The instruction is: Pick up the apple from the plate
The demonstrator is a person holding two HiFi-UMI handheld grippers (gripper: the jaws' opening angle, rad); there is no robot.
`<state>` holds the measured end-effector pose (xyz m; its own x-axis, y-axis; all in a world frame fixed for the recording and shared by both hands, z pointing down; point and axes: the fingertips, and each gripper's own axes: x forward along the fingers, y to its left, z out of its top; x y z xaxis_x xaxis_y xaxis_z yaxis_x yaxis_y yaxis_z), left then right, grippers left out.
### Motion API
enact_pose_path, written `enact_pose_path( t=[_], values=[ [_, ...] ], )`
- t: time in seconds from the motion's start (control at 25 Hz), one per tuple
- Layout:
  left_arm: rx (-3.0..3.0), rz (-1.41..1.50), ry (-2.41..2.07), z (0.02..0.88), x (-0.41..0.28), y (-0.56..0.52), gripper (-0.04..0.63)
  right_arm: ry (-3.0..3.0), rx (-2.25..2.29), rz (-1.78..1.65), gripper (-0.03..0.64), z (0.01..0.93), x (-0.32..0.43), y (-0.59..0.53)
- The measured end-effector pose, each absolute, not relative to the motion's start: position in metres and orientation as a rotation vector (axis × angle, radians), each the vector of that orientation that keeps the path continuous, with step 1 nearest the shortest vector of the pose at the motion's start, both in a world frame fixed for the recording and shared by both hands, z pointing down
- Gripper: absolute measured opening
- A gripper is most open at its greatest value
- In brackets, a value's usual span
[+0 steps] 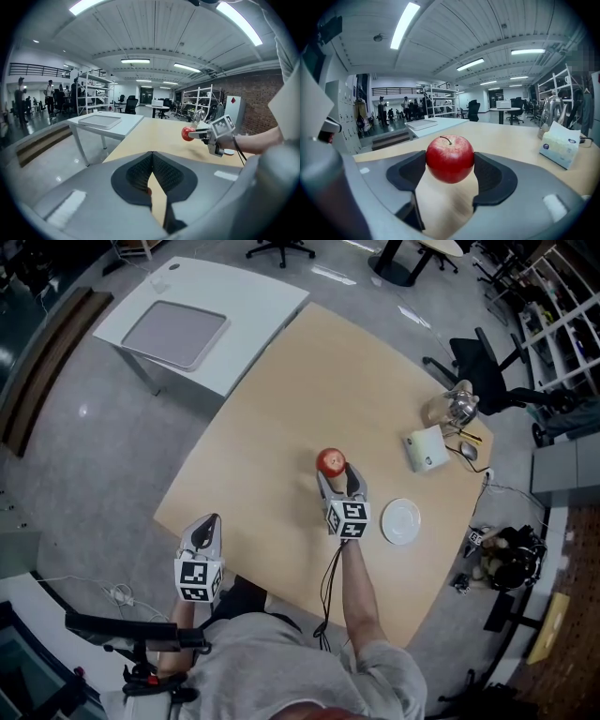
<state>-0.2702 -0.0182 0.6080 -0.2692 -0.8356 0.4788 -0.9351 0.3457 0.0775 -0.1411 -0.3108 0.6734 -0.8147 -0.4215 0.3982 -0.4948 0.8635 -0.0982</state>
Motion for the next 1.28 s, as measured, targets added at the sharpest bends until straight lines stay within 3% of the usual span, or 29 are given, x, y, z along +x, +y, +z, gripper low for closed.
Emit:
enact_pose_path(
  t=[1.28],
  values=[
    [1.327, 0.301, -2.269, 0.632, -0.295, 0.036, 0.018, -2.674, 0.415, 0.28, 0.33, 0.72, -0.223, -0.271]
  ],
)
